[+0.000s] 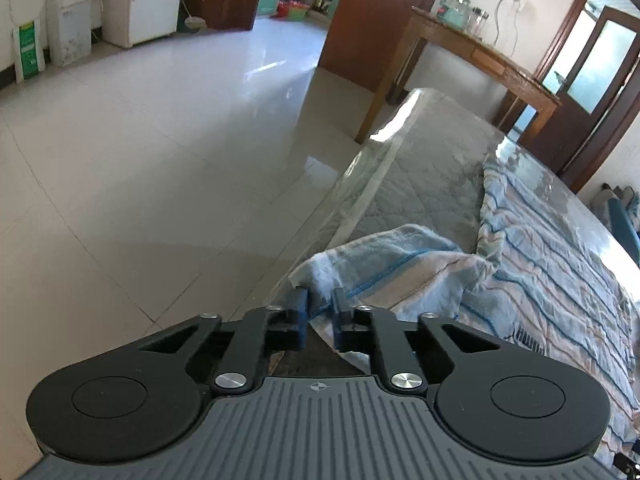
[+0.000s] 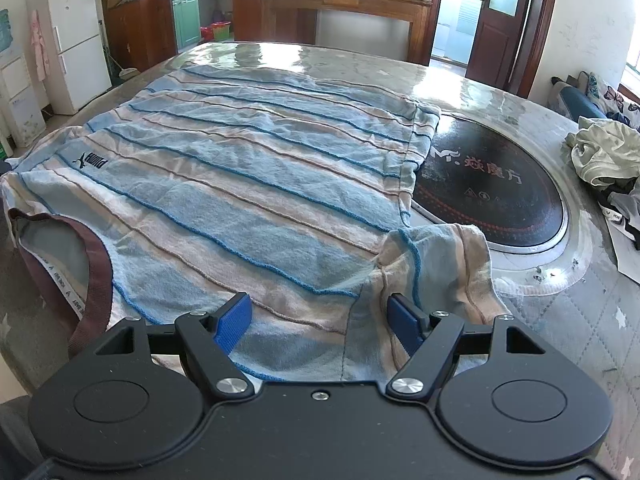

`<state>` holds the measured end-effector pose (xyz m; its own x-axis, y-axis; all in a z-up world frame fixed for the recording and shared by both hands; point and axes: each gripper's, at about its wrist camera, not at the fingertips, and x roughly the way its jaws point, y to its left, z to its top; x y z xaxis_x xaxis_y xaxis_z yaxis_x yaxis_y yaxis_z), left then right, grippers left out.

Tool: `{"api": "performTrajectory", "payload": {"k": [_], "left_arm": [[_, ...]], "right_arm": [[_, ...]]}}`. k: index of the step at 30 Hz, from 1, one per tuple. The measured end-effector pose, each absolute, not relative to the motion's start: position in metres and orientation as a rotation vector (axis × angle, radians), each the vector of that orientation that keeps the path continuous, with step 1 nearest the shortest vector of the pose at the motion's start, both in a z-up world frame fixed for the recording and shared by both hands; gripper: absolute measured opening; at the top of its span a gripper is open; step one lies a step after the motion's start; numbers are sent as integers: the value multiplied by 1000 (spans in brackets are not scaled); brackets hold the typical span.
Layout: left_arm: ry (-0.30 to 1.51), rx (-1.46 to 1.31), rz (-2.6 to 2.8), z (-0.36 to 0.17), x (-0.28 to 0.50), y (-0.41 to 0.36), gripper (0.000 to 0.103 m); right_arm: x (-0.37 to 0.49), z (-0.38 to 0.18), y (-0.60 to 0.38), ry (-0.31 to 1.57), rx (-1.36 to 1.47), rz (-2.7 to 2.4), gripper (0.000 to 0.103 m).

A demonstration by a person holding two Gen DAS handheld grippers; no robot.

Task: Fold clothes
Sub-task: 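Close the left gripper on the striped shirt's sleeve edge, then lift the sleeve with the left gripper and fold it across the shirt body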

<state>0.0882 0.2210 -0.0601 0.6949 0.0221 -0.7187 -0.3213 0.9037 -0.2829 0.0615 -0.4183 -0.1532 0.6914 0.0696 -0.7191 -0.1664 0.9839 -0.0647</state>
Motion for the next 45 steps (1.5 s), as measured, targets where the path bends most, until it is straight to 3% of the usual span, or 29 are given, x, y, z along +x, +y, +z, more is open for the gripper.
{"api": "performTrajectory", "payload": {"k": [10, 18, 37, 39, 42, 45], "left_arm": [[586, -490, 5, -18, 70, 206, 4], [574, -409, -252, -5, 76, 158, 4], [861, -164, -625, -77, 97, 60, 6], [875, -152, -636, -79, 97, 61, 9], [867, -146, -659, -73, 94, 65, 23], [816, -139, -648, -59, 92, 72, 25]], "right_arm": [[63, -154, -417, 801, -133, 133, 78], [63, -152, -418, 803, -134, 132, 78], [65, -154, -418, 805, -134, 127, 78], [65, -154, -418, 805, -134, 127, 78], [65, -154, -418, 805, -134, 128, 78], [64, -153, -417, 805, -133, 126, 78]]}}
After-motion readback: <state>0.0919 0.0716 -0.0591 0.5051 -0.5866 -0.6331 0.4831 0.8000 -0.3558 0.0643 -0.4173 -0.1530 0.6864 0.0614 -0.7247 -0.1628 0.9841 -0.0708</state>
